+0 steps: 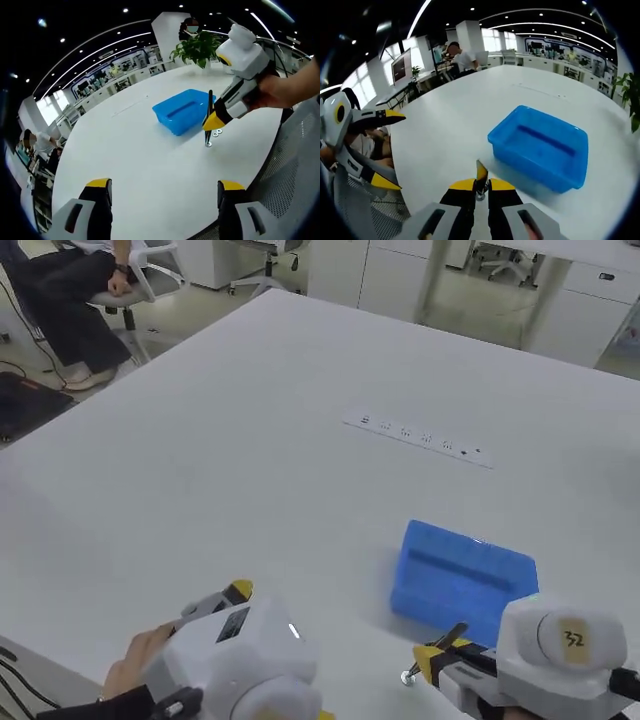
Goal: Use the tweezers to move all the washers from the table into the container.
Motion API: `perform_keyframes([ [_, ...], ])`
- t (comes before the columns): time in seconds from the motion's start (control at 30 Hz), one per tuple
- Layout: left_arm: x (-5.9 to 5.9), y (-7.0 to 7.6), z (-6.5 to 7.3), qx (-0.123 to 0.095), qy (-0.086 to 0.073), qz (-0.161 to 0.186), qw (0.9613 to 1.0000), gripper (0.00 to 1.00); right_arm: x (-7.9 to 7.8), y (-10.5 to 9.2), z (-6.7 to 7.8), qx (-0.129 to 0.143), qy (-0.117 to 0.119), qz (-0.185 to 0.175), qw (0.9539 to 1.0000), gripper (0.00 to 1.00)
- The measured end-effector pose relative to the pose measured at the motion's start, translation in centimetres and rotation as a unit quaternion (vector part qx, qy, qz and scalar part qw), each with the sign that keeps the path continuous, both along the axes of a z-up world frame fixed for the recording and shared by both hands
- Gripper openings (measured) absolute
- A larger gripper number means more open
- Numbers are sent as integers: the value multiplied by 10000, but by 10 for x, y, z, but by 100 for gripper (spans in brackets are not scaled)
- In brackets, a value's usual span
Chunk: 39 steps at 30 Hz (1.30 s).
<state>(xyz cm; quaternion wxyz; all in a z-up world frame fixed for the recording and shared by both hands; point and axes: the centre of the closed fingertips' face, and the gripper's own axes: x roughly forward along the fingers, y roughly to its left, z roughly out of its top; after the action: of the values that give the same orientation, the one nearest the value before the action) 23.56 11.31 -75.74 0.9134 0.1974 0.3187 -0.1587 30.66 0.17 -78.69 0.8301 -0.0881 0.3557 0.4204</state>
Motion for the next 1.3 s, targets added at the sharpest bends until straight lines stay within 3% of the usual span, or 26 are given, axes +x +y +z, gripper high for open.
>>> perform_keyframes([
  [0.63, 0, 0, 0, 21, -6, -10, 10000, 89, 1, 2, -1, 45, -303, -140, 9994, 4],
  [0.8, 0, 0, 0, 23, -29, -4, 10000, 89, 5, 0, 0, 176, 5, -361, 9992, 4],
  [0.97, 1, 2, 2, 6, -52, 28, 10000, 89, 5, 0, 0, 101, 96, -286, 9995, 4],
  [1.3, 1, 0, 3, -44, -70, 13, 10000, 89, 9, 5, 36, 354, -94, -179, 9992, 4],
])
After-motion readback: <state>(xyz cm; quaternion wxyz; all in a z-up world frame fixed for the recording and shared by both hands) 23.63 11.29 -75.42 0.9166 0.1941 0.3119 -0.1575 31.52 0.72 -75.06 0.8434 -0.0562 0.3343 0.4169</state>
